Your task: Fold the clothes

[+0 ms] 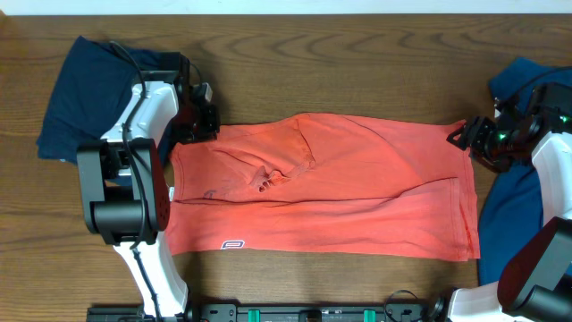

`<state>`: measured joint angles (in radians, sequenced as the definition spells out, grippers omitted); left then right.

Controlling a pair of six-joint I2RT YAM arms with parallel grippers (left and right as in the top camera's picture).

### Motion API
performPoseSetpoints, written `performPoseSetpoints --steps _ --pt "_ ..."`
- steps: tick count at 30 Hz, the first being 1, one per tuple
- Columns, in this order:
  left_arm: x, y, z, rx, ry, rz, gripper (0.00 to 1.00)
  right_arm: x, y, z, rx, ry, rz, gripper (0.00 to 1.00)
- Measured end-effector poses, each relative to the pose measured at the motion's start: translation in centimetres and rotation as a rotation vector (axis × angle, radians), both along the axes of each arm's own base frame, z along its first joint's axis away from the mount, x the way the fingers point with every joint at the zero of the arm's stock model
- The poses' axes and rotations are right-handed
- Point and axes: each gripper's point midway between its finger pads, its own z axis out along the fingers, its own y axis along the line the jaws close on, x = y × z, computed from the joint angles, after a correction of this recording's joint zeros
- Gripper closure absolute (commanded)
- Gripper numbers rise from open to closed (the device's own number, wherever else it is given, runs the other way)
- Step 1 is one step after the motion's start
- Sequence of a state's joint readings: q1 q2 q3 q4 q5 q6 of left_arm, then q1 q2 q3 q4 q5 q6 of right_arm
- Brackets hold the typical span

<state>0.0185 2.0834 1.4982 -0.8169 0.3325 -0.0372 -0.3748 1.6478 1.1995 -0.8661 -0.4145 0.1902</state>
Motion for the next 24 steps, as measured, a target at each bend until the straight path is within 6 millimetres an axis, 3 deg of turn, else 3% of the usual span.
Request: performPoseSetpoints --steps 7,11,14,18,24 --pt "0.9 3.0 0.1 -0.019 -0.012 0.138 0.92 0.4 -0.1 0.1 -0.006 -0.016 0.0 0.35" --pt "-1.3 3.8 0.2 -0.066 0.088 0.191 0.72 0.4 -0.1 0.1 -0.007 -0.017 0.0 0.34" --pt "-3.0 3.5 0.4 -0.09 0.158 0.192 0.58 0.4 -0.1 0.1 -0.007 -0.017 0.0 0.34" --pt "-3.5 2.4 -0.4 -0.101 0.167 0.17 0.5 0.4 -0.1 0.1 -0.007 -0.017 0.0 0.34" --pt "-3.8 1.0 -1.6 -0.117 0.134 0.157 0.49 0.3 -0.1 0.1 -0.006 -0.016 0.0 0.34"
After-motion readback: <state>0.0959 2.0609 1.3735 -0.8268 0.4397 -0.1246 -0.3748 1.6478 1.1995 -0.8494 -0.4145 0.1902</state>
